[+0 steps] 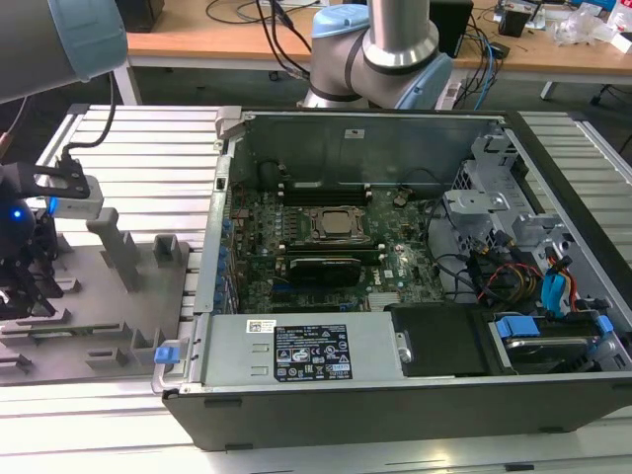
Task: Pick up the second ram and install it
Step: 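Pick up the second ram and move it above second insertion slot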
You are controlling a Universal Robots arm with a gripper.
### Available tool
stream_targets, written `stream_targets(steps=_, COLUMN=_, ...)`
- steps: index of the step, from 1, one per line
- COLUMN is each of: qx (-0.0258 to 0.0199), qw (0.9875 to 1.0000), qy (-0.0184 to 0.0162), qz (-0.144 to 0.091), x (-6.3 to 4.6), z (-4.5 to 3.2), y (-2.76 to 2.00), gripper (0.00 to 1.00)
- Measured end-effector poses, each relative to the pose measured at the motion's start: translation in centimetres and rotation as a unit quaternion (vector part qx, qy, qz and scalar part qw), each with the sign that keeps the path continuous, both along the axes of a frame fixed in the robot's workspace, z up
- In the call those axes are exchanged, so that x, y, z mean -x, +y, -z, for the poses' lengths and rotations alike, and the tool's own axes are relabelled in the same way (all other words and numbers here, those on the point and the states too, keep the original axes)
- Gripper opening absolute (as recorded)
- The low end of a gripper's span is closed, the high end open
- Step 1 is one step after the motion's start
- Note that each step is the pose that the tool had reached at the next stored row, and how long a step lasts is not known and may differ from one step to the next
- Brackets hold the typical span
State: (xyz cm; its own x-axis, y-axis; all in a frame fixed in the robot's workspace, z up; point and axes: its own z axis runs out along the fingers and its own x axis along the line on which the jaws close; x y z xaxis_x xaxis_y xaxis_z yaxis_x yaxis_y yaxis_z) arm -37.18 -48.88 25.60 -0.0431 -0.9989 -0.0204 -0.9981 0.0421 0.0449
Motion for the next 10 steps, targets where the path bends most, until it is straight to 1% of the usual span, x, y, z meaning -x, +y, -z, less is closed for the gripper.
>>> stream_targets(steps=2, qx=0.0, qw=1.0, qy=0.0, qz=0.0, x=0.0, z=0.31, y=-0.17, gripper=0.3)
stream_targets(steps=4, qx=0.0, qw=1.0, qy=0.0, qz=0.0, x=0.1, z=0.67, y=-0.56, gripper=0.3)
stream_targets(steps=10, qx=0.0, qw=1.0, qy=0.0, qz=0.0, x=0.1, z=1.51, y=-0.59, gripper=0.3)
